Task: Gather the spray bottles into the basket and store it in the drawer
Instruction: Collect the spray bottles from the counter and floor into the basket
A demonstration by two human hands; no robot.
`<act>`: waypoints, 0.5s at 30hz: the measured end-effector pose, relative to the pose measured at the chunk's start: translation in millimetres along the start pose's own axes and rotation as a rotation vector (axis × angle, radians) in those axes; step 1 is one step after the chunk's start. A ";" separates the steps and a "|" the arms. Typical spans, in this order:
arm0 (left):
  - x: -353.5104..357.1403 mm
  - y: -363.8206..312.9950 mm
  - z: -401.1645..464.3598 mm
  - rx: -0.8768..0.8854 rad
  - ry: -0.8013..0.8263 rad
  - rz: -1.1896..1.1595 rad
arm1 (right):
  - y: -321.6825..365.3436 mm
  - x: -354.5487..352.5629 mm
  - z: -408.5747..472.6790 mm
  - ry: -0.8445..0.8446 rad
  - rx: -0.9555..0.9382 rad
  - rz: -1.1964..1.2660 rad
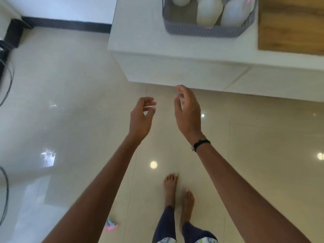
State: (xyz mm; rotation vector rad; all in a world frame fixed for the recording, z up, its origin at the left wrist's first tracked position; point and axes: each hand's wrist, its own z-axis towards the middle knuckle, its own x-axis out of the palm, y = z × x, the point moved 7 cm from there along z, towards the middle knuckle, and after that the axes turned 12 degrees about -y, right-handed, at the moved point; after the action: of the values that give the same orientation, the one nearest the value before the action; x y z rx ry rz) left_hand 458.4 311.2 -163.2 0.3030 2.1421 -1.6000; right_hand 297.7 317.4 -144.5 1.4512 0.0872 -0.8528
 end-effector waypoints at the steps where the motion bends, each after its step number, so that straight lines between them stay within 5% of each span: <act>1: -7.5 16.1 -15.5 -0.016 0.000 0.011 | -2.6 3.2 -19.3 0.047 -0.005 0.004; 15: -105.8 275.3 -222.7 -0.536 -0.148 -0.002 | -81.6 49.7 -300.3 0.549 0.077 -0.052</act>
State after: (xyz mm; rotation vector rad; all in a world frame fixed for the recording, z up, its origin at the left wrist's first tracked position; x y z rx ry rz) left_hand 620.4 615.6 -296.3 0.0095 2.3448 -0.9558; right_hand 418.4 569.6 -289.9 1.7292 0.5103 -0.4820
